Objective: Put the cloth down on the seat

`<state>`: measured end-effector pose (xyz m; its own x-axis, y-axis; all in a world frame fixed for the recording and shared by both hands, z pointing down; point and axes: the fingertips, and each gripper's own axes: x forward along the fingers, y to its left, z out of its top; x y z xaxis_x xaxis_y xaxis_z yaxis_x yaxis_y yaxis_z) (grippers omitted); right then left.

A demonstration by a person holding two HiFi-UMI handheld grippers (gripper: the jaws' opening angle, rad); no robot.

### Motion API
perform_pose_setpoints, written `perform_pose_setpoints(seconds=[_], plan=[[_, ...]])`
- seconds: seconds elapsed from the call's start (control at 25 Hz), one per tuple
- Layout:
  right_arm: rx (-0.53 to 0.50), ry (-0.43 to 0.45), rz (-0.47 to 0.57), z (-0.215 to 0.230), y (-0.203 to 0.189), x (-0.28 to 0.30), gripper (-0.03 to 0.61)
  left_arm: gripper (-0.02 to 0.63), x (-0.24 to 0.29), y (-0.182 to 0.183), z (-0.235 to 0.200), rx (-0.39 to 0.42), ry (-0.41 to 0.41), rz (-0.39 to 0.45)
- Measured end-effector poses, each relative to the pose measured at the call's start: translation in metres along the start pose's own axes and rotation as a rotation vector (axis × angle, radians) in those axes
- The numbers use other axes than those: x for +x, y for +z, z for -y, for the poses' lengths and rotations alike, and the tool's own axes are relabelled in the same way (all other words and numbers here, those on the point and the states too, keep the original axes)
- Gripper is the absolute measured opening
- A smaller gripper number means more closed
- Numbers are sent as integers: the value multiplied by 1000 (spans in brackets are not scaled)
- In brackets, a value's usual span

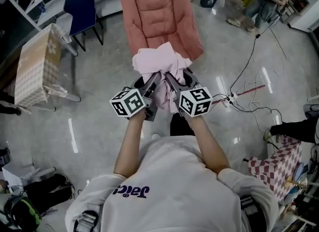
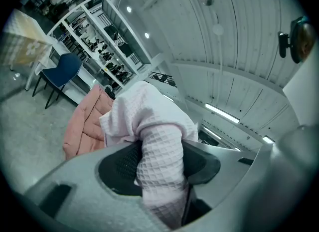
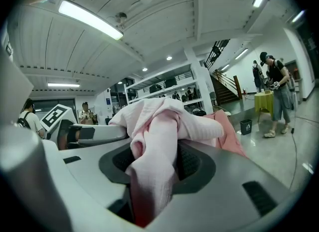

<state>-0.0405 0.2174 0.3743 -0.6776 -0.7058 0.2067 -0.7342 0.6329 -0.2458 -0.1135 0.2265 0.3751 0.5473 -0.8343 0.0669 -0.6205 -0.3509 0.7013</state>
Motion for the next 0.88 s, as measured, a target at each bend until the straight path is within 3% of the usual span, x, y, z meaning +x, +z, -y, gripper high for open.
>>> perform_pose_setpoints(seconds=[0.56,0.88], plan=[[-19,182,4,162,89,118,176,212,190,75,-24,53,127,103],[32,200,-62,224,79,154,178,213,254,67,-54,20,202,66]])
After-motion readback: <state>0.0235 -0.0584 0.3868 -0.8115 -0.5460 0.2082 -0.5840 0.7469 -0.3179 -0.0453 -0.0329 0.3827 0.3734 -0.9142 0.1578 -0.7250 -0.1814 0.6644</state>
